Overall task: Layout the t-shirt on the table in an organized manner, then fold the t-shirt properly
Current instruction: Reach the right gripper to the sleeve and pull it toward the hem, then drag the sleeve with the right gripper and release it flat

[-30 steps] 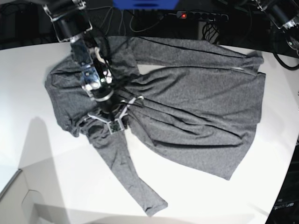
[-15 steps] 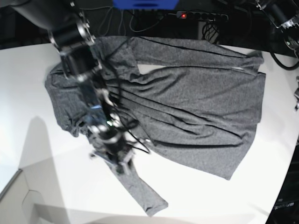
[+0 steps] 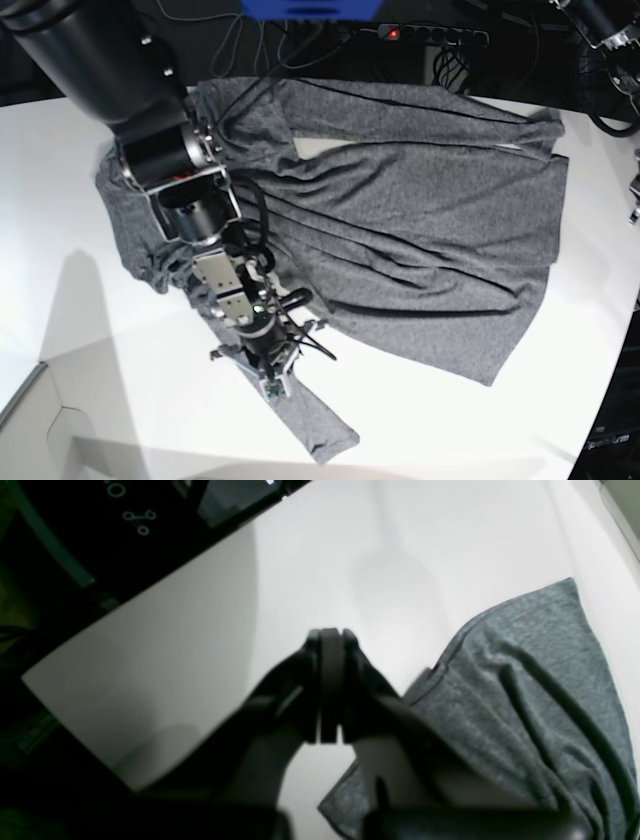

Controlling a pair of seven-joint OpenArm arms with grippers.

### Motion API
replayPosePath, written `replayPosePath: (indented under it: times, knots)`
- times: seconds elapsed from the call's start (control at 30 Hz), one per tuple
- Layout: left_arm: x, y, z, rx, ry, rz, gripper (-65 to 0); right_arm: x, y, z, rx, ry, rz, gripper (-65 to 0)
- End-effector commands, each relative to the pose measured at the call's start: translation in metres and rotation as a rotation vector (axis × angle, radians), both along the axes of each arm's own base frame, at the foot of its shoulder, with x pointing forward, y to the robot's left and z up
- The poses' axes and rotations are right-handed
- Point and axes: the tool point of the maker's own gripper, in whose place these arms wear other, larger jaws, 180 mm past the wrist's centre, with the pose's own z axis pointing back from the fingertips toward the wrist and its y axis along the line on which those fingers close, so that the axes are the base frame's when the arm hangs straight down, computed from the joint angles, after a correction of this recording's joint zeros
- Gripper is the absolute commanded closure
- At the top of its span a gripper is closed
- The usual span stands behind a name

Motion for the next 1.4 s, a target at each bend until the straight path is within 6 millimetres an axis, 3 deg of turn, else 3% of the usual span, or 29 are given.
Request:
replayPosePath:
  times: [0.0, 0.17, 0.3, 0.43, 0.47, 0.7, 0.8, 1.07, 1.2, 1.37]
  knots:
    - [0.006, 0.008, 0.018, 0.044, -0.042, -0.001, -0.5, 0.017, -0.004, 0.027, 0.006, -0.076, -0.021, 0.0]
    - [0.008, 0.007, 0.019, 0.038, -0.048, -0.002, -0.5, 0.010, -0.035, 0.011, -0.061, -0.069, -0.140, 0.0]
    - [0.010, 0.005, 0.017, 0.035, -0.046, -0.005, -0.5, 0.008, -0.035, 0.008, -0.066, -0.063, -0.137, 0.0]
    - [0.010, 0.005, 0.017, 0.035, -0.046, -0.005, -0.5, -0.001, -0.036, -0.011, -0.078, -0.014, -0.136, 0.0]
    - [0.009, 0.005, 0.017, 0.034, -0.045, -0.005, -0.5, -0.004, -0.034, -0.016, -0.084, 0.000, -0.124, 0.0]
    - [0.009, 0.006, 0.016, 0.034, -0.045, -0.004, -0.5, -0.031, 0.034, -0.034, -0.149, 0.025, 0.192, 0.0]
    - [0.009, 0.006, 0.016, 0.034, -0.045, -0.004, -0.5, -0.036, 0.055, -0.022, -0.138, -0.048, 0.253, 0.0]
    - [0.009, 0.006, 0.017, 0.036, -0.047, -0.002, -0.5, -0.049, 0.067, 0.035, -0.101, -0.254, 0.334, 0.0]
    - [0.009, 0.006, 0.017, 0.035, -0.046, -0.004, -0.5, -0.044, 0.060, 0.048, -0.090, -0.285, 0.314, 0.0]
    - [0.014, 0.005, 0.020, 0.034, -0.058, -0.007, -0.5, -0.031, 0.021, 0.039, -0.081, -0.186, 0.175, 0.0]
